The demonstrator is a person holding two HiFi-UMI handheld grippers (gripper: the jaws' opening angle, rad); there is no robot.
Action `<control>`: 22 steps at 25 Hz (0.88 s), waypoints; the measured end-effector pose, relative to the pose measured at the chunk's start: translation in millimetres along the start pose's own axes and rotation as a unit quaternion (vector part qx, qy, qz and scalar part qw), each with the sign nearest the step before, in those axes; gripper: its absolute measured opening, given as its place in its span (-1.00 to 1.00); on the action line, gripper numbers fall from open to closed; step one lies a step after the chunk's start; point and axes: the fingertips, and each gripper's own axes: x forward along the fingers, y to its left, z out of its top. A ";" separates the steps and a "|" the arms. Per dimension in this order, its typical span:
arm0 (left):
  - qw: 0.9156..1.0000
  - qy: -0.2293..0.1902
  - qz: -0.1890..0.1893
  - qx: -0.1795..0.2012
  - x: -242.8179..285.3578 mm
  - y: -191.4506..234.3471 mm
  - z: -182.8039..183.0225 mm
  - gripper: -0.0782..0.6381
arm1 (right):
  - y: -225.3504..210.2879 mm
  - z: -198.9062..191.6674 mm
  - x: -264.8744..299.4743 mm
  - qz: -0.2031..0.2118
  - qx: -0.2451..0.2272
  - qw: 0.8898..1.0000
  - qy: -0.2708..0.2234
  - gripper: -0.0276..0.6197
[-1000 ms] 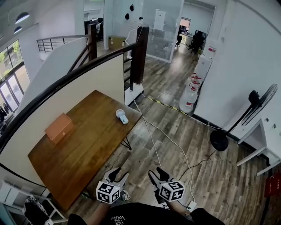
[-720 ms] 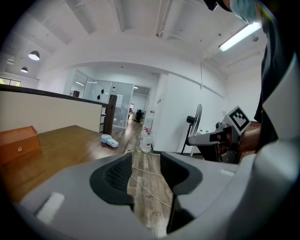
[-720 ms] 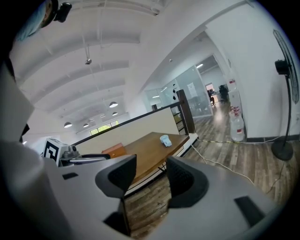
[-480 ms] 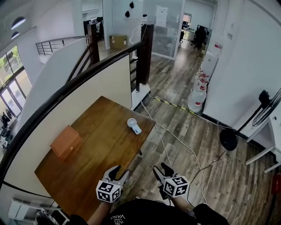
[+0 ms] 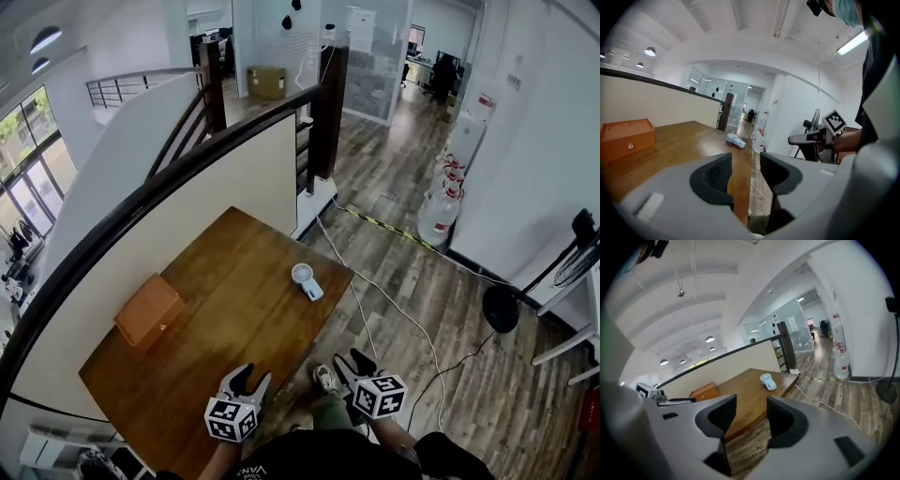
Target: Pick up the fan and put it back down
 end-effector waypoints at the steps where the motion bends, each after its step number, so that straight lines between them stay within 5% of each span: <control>1: 1.000 -0.001 0.006 -0.004 2.6 6.7 1.3 -0.29 | -1.4 2.7 10.8 0.003 -0.002 1.000 0.004 -0.39; 15: 0.992 -0.022 0.103 -0.063 54.1 70.0 48.8 -0.29 | -40.4 59.4 143.8 0.044 -0.071 0.993 0.089 -0.38; 22: 0.987 -0.028 0.143 -0.073 73.9 91.5 65.1 -0.29 | -64.0 56.6 210.2 0.046 -0.111 0.982 0.143 -0.17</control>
